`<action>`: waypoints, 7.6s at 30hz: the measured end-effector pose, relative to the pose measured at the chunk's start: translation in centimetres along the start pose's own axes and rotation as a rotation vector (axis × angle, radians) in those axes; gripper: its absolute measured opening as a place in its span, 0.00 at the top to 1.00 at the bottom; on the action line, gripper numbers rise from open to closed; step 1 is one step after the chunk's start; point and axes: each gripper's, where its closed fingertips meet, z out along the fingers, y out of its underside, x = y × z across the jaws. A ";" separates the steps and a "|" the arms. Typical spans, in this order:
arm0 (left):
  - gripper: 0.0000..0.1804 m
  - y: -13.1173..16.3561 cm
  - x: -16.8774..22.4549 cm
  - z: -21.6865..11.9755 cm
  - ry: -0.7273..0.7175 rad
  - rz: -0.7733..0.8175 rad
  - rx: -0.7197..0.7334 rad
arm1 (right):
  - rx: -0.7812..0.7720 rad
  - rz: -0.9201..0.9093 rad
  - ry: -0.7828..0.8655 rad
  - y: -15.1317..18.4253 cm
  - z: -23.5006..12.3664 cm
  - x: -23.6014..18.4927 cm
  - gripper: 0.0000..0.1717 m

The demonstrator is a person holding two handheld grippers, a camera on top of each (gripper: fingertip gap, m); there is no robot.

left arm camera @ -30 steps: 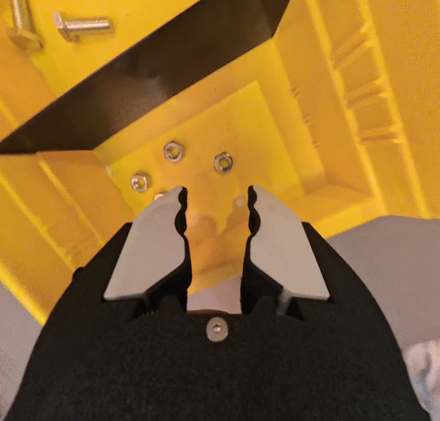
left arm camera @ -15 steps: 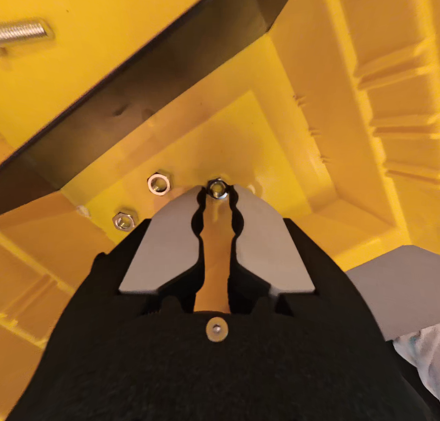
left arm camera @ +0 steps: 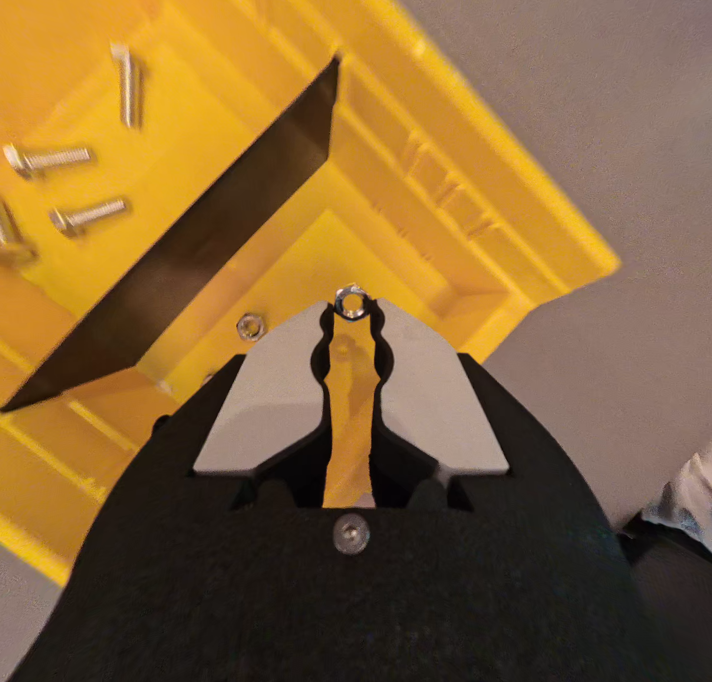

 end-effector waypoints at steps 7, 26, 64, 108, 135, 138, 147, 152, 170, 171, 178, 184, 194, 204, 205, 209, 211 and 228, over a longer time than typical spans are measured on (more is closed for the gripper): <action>0.90 -6.5 8.0 -3.9 0.077 0.288 0.341 | -0.464 0.237 -0.529 8.6 2.5 -11.3 0.84; 0.91 -14.1 16.1 15.4 0.131 0.518 -0.165 | -0.528 0.273 -0.583 10.3 4.4 -10.8 0.85; 0.79 -10.6 -9.3 4.2 -0.170 0.334 -0.230 | -0.398 0.404 -0.480 8.1 5.6 -6.5 0.84; 0.95 -12.2 29.4 -2.0 0.588 -0.161 1.041 | -0.076 0.710 -0.549 0.9 10.2 -6.1 0.84; 0.79 -10.0 28.6 2.8 0.267 0.256 0.808 | -0.302 -0.835 -0.105 6.8 9.6 -4.3 0.95; 0.82 -9.8 28.7 3.4 0.253 0.268 0.769 | -0.305 -0.833 -0.119 7.0 9.6 -4.8 0.95; 0.85 -9.6 28.4 4.2 0.234 0.275 0.730 | -0.337 -0.825 -0.158 7.9 9.6 -5.6 0.95; 0.87 -9.4 28.7 4.2 0.248 0.304 0.730 | -0.343 -0.807 -0.177 8.0 9.5 -5.8 0.95; 0.90 -8.0 29.7 4.2 0.149 0.564 0.667 | -0.374 -0.716 -0.315 8.9 8.8 -7.3 0.95; 0.90 -7.9 29.6 4.4 0.133 0.579 0.655 | -0.380 -0.731 -0.314 9.1 8.7 -7.2 0.95; 0.90 -7.2 29.3 5.3 0.074 0.637 0.584 | -0.410 -0.850 -0.282 9.7 8.7 -7.3 0.95; 0.90 -8.7 29.1 1.9 0.152 0.519 0.737 | -0.299 -0.524 -0.244 7.1 8.8 -6.8 0.90; 0.91 -10.0 30.0 -2.2 0.464 0.274 1.007 | -0.163 0.547 -0.592 2.6 8.6 -8.7 0.84; 0.91 -9.3 31.2 -1.1 0.436 0.395 0.958 | -0.117 0.518 -0.631 1.5 7.8 -8.7 0.94; 0.91 -9.3 31.2 -0.8 0.407 0.413 0.951 | -0.130 0.527 -0.627 1.6 7.8 -8.7 0.94; 0.91 -9.3 30.7 -0.3 0.381 0.408 0.941 | -0.158 0.494 -0.586 2.1 8.2 -8.3 0.95; 0.91 -9.2 30.5 0.0 0.334 0.435 0.929 | -0.169 0.435 -0.551 2.4 8.4 -8.3 0.95; 0.85 -6.7 31.3 2.3 0.427 0.573 0.734 | -0.427 0.106 -0.648 5.9 6.8 -9.4 0.94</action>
